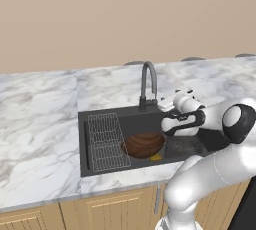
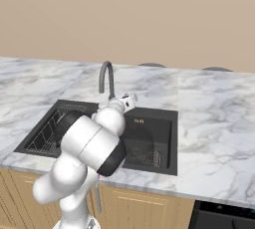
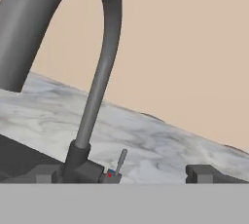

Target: Pick the jar and bowl and place them in the sink. Then turn on the water.

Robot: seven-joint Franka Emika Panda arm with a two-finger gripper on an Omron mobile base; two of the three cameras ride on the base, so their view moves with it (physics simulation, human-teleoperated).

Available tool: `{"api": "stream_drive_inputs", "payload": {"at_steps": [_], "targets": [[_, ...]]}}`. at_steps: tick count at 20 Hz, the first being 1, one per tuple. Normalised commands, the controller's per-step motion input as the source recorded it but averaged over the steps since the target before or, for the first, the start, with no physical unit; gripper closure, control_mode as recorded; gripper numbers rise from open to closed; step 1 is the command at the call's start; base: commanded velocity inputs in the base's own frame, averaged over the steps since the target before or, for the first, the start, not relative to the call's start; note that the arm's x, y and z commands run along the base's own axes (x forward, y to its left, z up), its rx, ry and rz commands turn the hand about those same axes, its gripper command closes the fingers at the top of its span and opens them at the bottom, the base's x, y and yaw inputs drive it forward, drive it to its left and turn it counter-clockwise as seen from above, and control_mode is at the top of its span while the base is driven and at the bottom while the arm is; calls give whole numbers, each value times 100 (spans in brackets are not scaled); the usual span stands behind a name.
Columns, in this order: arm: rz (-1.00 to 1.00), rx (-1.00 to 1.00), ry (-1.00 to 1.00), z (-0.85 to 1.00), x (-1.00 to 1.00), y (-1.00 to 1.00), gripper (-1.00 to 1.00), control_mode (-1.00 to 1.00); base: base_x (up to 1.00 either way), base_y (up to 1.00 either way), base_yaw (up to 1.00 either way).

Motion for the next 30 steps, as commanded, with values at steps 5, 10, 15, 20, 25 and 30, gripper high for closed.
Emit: {"api": "stream_drive_inputs", "payload": {"at_steps": [5, 10, 15, 20, 25, 30], "targets": [[1, -7, 6, -10, 40, 2, -100, -100, 0, 0, 0], [3, 0, 2, -22, 35, 0, -100, -100, 0, 0, 0], [3, 0, 1, -27, 33, 0, -100, -100, 0, 0, 0], [6, 0, 0, -30, 24, -15, -100, -100, 0, 0, 0], [5, 1, 0, -21, 11, -24, -100, -100, 0, 0, 0], [3, 2, 0, -18, 2, -20, -100, -100, 0, 0, 0]]}}
